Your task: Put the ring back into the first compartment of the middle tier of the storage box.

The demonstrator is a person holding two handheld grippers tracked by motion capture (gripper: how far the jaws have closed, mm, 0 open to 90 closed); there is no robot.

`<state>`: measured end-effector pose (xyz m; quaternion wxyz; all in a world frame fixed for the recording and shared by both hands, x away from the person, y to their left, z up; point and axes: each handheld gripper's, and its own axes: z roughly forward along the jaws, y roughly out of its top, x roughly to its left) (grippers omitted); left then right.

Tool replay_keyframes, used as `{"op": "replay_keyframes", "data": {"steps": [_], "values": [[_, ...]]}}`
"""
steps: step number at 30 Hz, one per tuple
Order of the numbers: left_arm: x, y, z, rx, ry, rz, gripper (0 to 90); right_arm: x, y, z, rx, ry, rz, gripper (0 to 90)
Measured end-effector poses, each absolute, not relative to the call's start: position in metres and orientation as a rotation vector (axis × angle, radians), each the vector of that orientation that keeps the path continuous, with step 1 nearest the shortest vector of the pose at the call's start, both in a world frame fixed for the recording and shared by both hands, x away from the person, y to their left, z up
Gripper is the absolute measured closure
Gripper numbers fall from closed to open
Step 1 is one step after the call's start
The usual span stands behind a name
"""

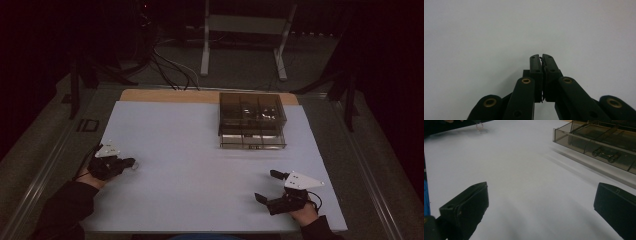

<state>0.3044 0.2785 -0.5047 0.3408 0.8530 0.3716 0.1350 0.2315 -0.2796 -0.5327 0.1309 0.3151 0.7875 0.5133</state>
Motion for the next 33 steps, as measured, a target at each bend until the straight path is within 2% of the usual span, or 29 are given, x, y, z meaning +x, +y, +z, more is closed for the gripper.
{"op": "replay_keyframes", "data": {"steps": [33], "values": [[0.326,0.228,-0.481,2.242,0.822,0.306,90.0,0.232,-0.280,-0.533,0.910,2.293,1.491,0.0]]}}
